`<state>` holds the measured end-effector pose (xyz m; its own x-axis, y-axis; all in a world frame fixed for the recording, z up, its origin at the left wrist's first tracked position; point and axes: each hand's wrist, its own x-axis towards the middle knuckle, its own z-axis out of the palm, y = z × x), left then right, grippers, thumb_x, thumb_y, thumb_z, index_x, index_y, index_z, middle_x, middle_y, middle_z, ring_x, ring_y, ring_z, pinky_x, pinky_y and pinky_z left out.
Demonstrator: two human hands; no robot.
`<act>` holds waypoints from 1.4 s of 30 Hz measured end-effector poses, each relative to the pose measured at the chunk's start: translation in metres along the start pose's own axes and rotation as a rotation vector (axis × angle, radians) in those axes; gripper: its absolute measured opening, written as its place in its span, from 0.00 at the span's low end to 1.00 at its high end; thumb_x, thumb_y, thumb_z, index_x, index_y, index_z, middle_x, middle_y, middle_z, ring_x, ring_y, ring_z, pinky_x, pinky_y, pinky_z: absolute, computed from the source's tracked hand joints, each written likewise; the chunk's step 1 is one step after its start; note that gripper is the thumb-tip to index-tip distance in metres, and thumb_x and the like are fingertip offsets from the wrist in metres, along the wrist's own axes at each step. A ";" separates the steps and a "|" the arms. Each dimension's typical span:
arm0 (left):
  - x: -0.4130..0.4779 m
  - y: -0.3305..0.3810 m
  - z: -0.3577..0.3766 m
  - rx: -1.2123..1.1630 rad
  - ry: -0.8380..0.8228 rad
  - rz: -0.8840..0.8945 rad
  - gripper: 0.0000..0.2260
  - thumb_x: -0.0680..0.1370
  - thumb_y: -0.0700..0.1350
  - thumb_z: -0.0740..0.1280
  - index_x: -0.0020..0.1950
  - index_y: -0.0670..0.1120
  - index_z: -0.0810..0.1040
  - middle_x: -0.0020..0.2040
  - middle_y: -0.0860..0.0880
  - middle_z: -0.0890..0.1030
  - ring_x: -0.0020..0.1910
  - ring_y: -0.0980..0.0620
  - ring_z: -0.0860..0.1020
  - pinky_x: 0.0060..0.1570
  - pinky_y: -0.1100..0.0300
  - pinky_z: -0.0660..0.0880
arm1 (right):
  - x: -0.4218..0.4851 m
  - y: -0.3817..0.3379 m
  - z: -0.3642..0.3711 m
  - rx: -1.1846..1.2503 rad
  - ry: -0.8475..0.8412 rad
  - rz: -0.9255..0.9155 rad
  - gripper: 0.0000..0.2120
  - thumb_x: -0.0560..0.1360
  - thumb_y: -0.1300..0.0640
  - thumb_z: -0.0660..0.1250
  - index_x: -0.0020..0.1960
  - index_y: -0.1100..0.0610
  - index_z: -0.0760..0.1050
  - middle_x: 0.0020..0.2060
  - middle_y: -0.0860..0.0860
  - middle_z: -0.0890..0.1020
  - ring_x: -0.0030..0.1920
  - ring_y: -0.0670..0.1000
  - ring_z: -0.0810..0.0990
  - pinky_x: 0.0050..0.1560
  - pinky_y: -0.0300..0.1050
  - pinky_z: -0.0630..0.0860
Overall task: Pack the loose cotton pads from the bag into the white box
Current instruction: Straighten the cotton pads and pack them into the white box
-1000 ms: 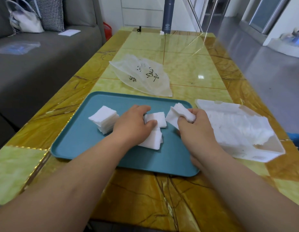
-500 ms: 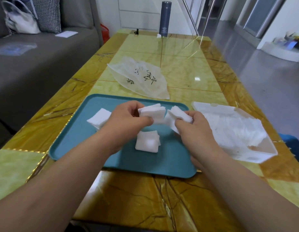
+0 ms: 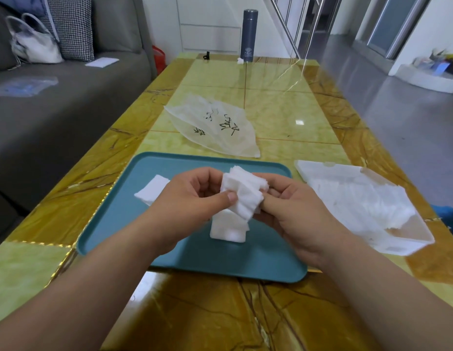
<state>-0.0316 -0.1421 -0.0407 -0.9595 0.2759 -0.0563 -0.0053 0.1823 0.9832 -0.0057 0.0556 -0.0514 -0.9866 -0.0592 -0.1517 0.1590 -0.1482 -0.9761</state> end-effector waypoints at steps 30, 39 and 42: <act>-0.004 0.002 0.008 0.316 0.231 0.179 0.07 0.72 0.47 0.79 0.48 0.56 0.86 0.44 0.57 0.83 0.38 0.59 0.78 0.39 0.67 0.71 | -0.004 -0.008 0.004 0.143 -0.028 0.045 0.13 0.84 0.60 0.63 0.64 0.61 0.82 0.57 0.59 0.87 0.61 0.59 0.85 0.62 0.51 0.81; -0.003 0.000 0.014 0.379 0.288 0.243 0.02 0.75 0.48 0.77 0.45 0.54 0.85 0.40 0.57 0.81 0.32 0.60 0.76 0.34 0.71 0.67 | -0.004 -0.011 0.009 0.250 0.098 0.116 0.12 0.84 0.62 0.61 0.59 0.63 0.82 0.51 0.58 0.88 0.52 0.54 0.88 0.53 0.50 0.83; -0.002 0.000 0.011 0.257 0.273 0.159 0.02 0.76 0.48 0.76 0.45 0.53 0.86 0.35 0.58 0.81 0.27 0.61 0.71 0.32 0.71 0.67 | -0.005 -0.014 0.009 0.245 0.102 0.107 0.11 0.84 0.62 0.61 0.57 0.62 0.83 0.50 0.58 0.89 0.51 0.54 0.88 0.53 0.49 0.83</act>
<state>-0.0269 -0.1318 -0.0427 -0.9823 0.0655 0.1752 0.1868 0.3973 0.8985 -0.0026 0.0492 -0.0355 -0.9602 0.0099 -0.2792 0.2545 -0.3813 -0.8887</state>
